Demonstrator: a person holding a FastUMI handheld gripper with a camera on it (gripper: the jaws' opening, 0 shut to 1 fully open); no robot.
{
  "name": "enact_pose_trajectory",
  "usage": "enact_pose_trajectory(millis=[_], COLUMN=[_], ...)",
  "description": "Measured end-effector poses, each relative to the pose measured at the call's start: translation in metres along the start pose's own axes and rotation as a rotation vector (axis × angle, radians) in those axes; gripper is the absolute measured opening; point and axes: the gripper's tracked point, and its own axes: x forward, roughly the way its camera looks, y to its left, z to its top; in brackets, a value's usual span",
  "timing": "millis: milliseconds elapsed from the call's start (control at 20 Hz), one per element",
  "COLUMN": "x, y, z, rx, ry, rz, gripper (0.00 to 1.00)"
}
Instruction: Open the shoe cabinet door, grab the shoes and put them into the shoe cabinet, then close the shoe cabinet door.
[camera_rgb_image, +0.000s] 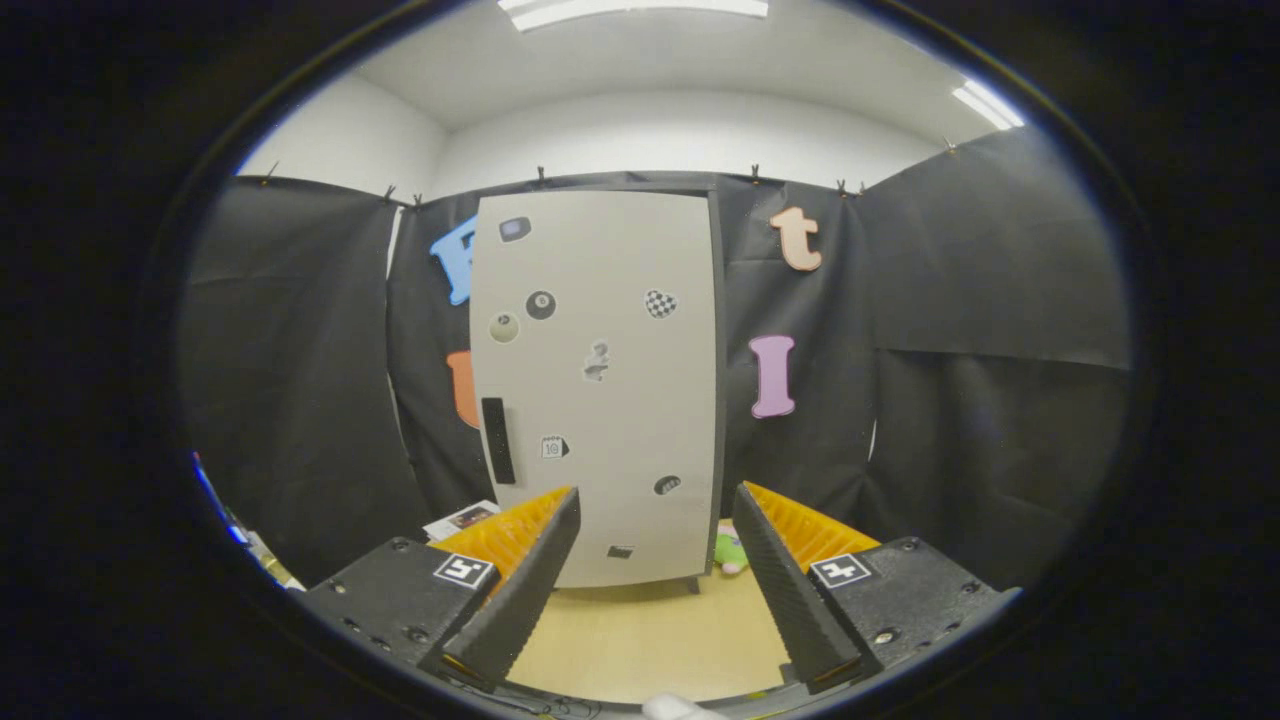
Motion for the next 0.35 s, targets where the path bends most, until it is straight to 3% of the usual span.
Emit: enact_pose_trajectory(millis=[350], x=[0.0008], y=[-0.0007], z=[-0.0027], rx=[-0.003], ry=[0.007], rz=[-0.001], gripper=[1.00])
